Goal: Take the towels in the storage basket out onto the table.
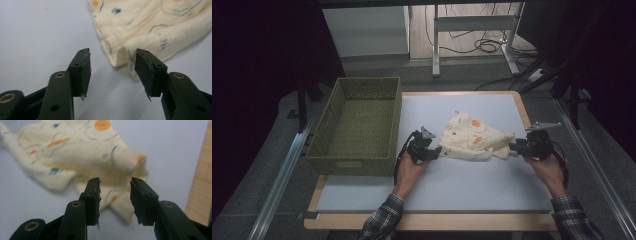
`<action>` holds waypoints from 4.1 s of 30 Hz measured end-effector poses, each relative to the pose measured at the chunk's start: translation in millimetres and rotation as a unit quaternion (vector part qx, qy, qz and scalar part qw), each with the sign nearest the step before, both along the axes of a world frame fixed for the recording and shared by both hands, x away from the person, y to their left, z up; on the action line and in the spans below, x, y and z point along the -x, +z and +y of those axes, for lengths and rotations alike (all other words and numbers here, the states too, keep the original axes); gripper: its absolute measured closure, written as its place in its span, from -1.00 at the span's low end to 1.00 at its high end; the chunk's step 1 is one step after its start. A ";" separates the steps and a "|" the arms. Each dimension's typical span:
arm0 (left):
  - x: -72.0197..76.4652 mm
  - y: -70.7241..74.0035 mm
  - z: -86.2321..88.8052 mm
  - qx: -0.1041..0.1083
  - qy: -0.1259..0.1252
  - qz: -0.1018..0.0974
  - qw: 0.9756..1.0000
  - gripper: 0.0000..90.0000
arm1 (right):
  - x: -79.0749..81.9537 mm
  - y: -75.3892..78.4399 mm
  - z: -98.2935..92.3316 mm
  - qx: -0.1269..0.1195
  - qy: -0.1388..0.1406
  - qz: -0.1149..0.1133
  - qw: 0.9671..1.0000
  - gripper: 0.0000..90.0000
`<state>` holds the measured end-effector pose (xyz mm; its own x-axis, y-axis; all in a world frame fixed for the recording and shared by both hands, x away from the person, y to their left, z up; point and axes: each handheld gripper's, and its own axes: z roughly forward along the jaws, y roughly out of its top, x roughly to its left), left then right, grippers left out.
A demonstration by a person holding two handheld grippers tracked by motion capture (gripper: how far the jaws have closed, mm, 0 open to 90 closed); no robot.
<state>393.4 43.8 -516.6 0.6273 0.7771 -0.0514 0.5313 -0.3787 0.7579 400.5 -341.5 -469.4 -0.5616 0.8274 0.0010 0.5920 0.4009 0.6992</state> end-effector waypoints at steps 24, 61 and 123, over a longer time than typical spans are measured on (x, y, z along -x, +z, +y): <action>14.4 -8.1 -1.6 0.049 -0.049 0.034 0.997 0.93 | 29.8 -33.9 15.2 0.033 0.040 -0.002 0.999 0.95; 102.4 4.0 37.6 0.032 -0.057 0.043 0.997 -0.03 | 138.1 -16.8 -5.7 -0.033 0.078 0.005 0.996 0.50; 72.5 -28.4 14.6 -0.023 -0.020 0.018 0.999 -0.71 | -41.4 -45.9 13.2 -0.006 -0.037 -0.006 0.999 0.74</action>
<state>320.9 58.4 -545.0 0.6557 0.7540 -0.0393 0.5414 -0.4333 0.7205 442.0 -328.3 -515.3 -0.4987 0.8668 0.0056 0.6119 0.3475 0.7105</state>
